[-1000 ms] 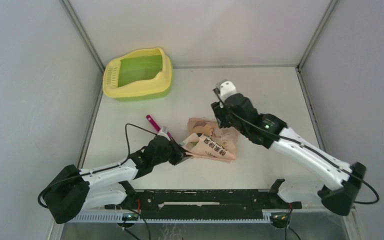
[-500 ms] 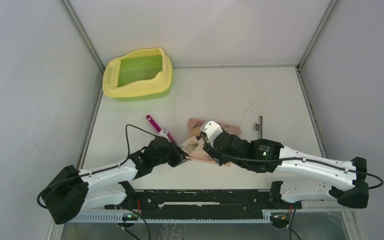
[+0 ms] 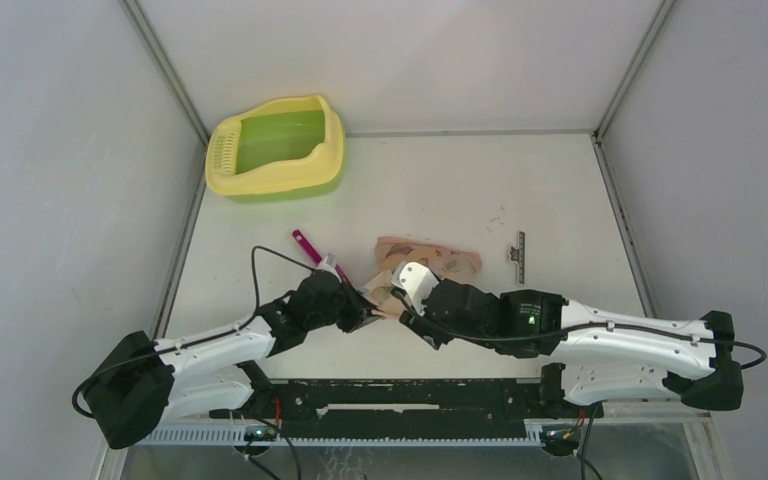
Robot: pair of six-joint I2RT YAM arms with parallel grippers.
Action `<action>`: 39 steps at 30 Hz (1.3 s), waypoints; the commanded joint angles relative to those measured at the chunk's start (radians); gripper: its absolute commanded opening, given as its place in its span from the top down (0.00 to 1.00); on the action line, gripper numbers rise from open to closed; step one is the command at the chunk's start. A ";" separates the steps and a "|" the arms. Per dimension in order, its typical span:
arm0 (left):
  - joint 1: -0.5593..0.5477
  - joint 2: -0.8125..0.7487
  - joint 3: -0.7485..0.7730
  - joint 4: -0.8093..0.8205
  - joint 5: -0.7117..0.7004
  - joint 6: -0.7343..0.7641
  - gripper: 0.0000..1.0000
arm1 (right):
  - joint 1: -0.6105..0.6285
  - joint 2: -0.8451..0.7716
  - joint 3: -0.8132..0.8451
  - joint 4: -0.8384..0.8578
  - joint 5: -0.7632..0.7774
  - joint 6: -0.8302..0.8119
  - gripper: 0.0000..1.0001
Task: Fill the litter box with clean litter
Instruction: Open the cat litter bag at the center of the board.
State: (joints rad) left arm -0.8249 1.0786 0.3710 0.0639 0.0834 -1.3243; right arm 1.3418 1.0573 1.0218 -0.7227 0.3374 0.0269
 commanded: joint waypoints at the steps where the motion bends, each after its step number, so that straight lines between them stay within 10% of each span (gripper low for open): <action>1: -0.013 -0.019 0.076 0.013 0.038 0.027 1.00 | 0.010 0.013 -0.014 0.045 -0.022 -0.024 0.41; 17: -0.017 -0.033 0.117 -0.022 0.042 0.039 1.00 | -0.051 0.144 -0.048 0.057 0.054 -0.054 0.45; 27: -0.014 -0.042 0.217 -0.101 0.048 0.075 0.99 | -0.170 0.168 0.041 0.045 0.095 -0.074 0.98; 39: 0.056 0.129 0.495 -0.145 0.181 0.173 0.98 | -0.381 0.064 0.188 0.133 -0.103 -0.208 1.00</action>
State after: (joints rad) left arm -0.7940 1.1534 0.7391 -0.0940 0.1600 -1.2190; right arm 1.0126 1.1522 1.1191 -0.7254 0.3115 -0.1253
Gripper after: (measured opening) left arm 0.016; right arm 0.029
